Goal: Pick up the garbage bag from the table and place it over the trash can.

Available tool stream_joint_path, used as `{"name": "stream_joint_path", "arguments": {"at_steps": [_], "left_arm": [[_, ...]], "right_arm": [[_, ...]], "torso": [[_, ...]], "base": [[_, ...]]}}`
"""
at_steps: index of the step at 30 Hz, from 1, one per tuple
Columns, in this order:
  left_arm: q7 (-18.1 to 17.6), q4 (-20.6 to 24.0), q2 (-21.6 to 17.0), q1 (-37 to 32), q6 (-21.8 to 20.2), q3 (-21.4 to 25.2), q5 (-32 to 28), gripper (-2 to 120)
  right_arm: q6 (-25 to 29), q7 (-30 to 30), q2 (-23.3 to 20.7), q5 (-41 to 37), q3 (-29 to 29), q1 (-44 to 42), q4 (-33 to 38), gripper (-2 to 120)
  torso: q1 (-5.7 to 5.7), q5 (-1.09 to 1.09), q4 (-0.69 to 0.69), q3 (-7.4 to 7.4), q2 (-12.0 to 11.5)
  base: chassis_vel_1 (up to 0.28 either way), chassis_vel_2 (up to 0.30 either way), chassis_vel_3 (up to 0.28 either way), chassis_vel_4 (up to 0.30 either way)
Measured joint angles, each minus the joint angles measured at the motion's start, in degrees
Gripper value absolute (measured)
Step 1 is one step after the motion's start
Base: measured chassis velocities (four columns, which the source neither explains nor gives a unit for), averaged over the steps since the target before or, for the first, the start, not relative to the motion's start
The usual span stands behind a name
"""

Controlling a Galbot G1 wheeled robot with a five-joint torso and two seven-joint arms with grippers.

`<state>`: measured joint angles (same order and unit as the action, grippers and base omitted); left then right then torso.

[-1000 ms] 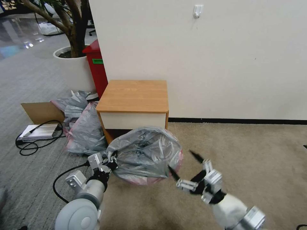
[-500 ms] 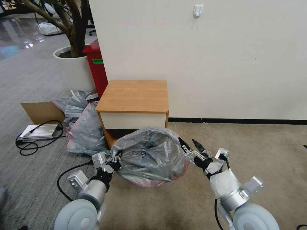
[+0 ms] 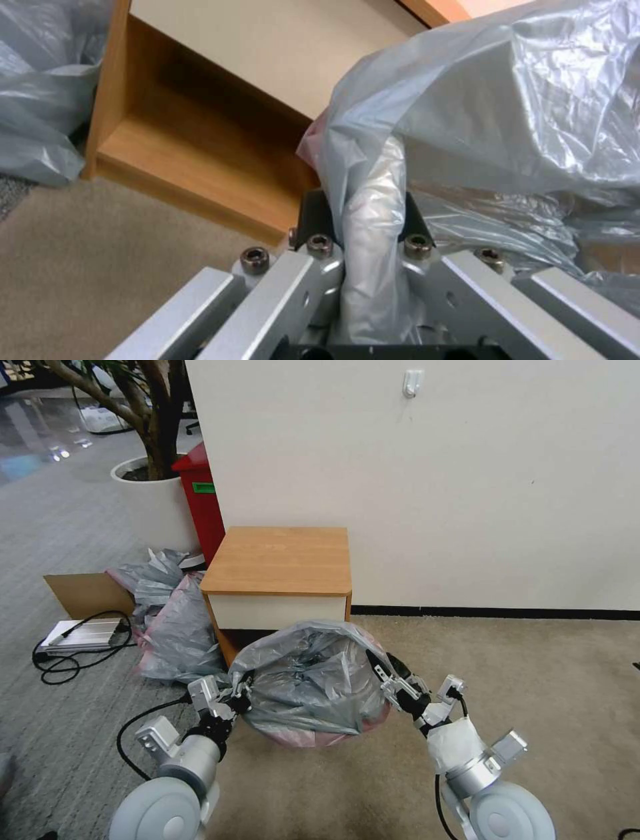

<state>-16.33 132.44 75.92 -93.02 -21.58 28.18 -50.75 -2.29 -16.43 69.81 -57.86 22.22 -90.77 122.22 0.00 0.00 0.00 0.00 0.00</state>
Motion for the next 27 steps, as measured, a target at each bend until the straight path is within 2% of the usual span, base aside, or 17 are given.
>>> {"name": "stream_joint_path", "arguments": {"at_steps": [1, 3, 5, 7, 8, 10, 11, 14, 15, 18, 19, 20, 27], "left_arm": [[0.0, 0.0, 0.0, 0.0, 0.0, 0.0, 0.0, 4], [0.0, 0.0, 0.0, 0.0, 0.0, 0.0, 0.0, 4], [0.0, 0.0, 0.0, -0.1, 0.0, 0.0, 0.1, 4], [0.0, 0.0, 0.0, -0.1, 0.0, 0.0, 0.1, 4], [0.0, -0.2, 0.0, -0.1, 0.1, -0.1, 0.1, 4], [0.0, -0.5, 0.1, -0.2, 0.1, -0.3, 0.3, 4], [0.0, -0.5, 0.1, -0.2, 0.1, -0.3, 0.3, 4], [-0.1, -0.6, 0.3, -0.3, 0.1, -0.6, 0.4, 4], [-0.1, -0.6, 0.3, -0.3, 0.1, -0.6, 0.4, 4], [-0.1, -0.6, 0.3, -0.3, 0.1, -0.7, 0.4, 4], [-0.1, -0.6, 0.3, -0.3, 0.1, -0.7, 0.4, 4], [-0.1, -0.6, 0.2, -0.3, 0.1, -0.7, 0.5, 4], [1.5, -0.2, 0.2, -1.6, 0.1, -1.7, 1.9, 4]], "right_arm": [[0.1, 0.0, 0.1, 0.0, 0.0, 0.0, 0.0, 64], [0.1, 0.0, 0.2, 0.0, 0.0, 0.0, 0.0, 61], [0.3, 0.0, 0.4, 0.0, 0.0, 0.0, 0.3, 51], [0.4, 0.0, 0.5, 0.0, -0.1, 0.0, 0.4, 47], [0.4, 0.0, 0.6, 0.0, -0.1, 0.1, 0.5, 41], [0.5, 0.1, 0.8, 0.0, -0.2, 0.2, 0.7, 34], [0.5, 0.1, 0.8, 0.0, -0.2, 0.2, 0.7, 34], [0.7, 0.1, 1.0, 0.2, -0.3, 0.3, 0.6, 18], [0.7, 0.1, 1.0, 0.2, -0.3, 0.3, 0.6, 18], [0.9, 0.2, 1.1, 0.2, -0.3, 0.4, 0.5, 5], [0.9, 0.2, 1.1, 0.2, -0.3, 0.4, 0.5, 5], [1.2, 0.4, 1.1, 0.2, -0.3, 0.6, 0.4, 0], [1.5, 3.5, 0.3, 0.2, -0.1, 2.8, -0.3, 0]], "torso": [[0.0, 0.0, 0.0, 0.0, 0.0], [0.0, 0.0, 0.0, 0.0, 0.0], [0.0, 0.0, 0.0, 0.0, 0.0], [0.0, 0.0, 0.0, 0.0, 0.0], [0.0, 0.0, 0.0, 0.0, 0.0], [0.0, 0.0, 0.0, 0.0, 0.0], [0.0, 0.0, 0.0, 0.0, 0.0], [0.0, 0.0, 0.0, 0.0, 0.0], [0.0, 0.0, 0.0, 0.0, 0.0], [0.0, 0.0, 0.0, 0.0, 0.0], [0.0, 0.0, 0.0, 0.0, 0.0], [0.0, 0.0, 0.0, 0.0, 0.0], [0.0, 0.0, 0.0, 0.0, 0.0]], "base": [[0.0, 0.0, 0.0, 0.0], [0.0, 0.0, 0.0, 0.0], [0.0, 0.0, 0.0, 0.0], [0.0, 0.0, 0.0, 0.0], [0.0, 0.0, 0.0, 0.0], [0.0, 0.0, 0.0, 0.0], [0.0, 0.0, 0.0, 0.0], [0.0, 0.0, 0.0, 0.0], [0.0, 0.0, 0.0, 0.0], [0.0, 0.0, 0.0, 0.0], [0.0, 0.0, 0.0, 0.0], [0.0, 0.0, 0.0, 0.0], [0.0, 0.0, 0.0, 0.0]]}}
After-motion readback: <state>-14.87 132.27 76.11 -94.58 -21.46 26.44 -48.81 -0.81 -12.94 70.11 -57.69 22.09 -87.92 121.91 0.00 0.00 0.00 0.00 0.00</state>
